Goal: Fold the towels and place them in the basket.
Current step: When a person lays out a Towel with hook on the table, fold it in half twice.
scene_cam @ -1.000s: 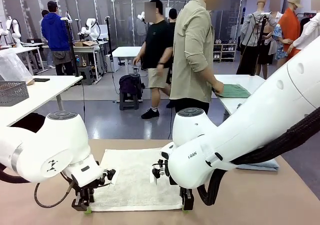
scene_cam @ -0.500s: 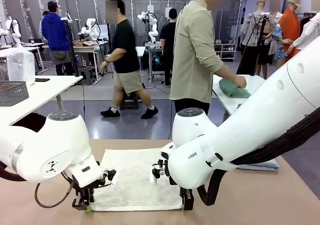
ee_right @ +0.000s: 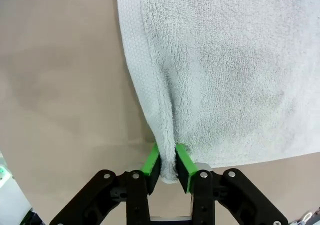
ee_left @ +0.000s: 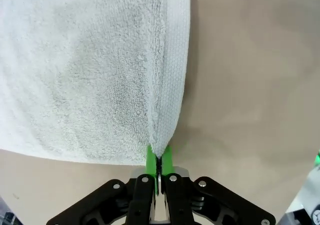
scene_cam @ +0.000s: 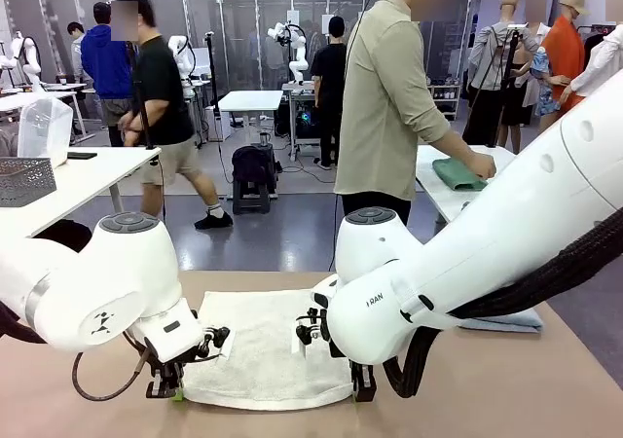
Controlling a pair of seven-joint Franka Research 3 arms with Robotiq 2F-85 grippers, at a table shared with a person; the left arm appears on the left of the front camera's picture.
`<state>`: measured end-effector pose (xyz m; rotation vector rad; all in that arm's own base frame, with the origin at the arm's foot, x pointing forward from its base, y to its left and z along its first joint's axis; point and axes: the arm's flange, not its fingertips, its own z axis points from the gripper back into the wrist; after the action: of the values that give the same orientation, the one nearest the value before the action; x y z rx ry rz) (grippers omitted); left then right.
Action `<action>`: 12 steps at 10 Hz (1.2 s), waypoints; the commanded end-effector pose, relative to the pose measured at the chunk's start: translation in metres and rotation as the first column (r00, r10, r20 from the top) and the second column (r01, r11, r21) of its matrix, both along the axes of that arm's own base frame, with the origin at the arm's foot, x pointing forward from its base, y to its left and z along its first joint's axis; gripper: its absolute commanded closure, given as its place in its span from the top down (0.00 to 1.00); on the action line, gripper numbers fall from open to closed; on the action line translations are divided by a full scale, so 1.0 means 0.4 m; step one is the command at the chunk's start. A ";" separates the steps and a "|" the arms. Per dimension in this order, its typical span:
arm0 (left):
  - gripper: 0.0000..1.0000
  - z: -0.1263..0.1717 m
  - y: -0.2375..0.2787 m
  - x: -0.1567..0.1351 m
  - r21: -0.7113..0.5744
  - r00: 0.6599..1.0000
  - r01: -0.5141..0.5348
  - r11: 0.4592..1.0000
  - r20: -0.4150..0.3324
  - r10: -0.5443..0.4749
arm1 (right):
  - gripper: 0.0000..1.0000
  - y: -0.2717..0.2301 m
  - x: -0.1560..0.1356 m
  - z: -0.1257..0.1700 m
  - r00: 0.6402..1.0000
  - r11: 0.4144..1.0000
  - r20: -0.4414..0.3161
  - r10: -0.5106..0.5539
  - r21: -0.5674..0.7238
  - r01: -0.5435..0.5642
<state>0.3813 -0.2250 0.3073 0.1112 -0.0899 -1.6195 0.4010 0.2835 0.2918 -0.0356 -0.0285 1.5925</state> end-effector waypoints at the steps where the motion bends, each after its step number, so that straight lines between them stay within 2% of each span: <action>1: 0.00 0.014 -0.001 -0.001 0.023 0.999 -0.014 1.000 0.034 0.013 | 0.00 -0.001 -0.017 -0.005 1.000 1.000 -0.029 -0.013 -0.023 0.012; 7: 0.00 0.032 0.000 -0.002 0.022 0.998 -0.014 1.000 0.058 0.013 | 0.00 0.005 -0.017 0.013 0.998 1.000 -0.065 0.000 -0.021 -0.001; 8: 0.00 0.038 -0.003 -0.003 -0.002 0.996 -0.022 1.000 0.089 0.022 | 0.00 0.003 -0.014 0.019 0.999 1.000 -0.051 -0.011 0.007 0.011; 9: 0.00 0.027 -0.001 0.001 -0.005 1.000 -0.001 1.000 0.026 0.001 | 0.00 0.009 -0.011 0.004 0.999 1.000 -0.036 0.005 -0.024 -0.006; 12: 0.00 0.027 -0.001 0.001 -0.005 1.000 -0.001 1.000 0.026 0.001 | 0.00 0.009 -0.011 0.004 0.999 1.000 -0.036 0.005 -0.024 -0.006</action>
<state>0.3816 -0.2255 0.3176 0.1279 -0.1144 -1.6116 0.3974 0.2879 0.2945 -0.0195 0.0154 1.5927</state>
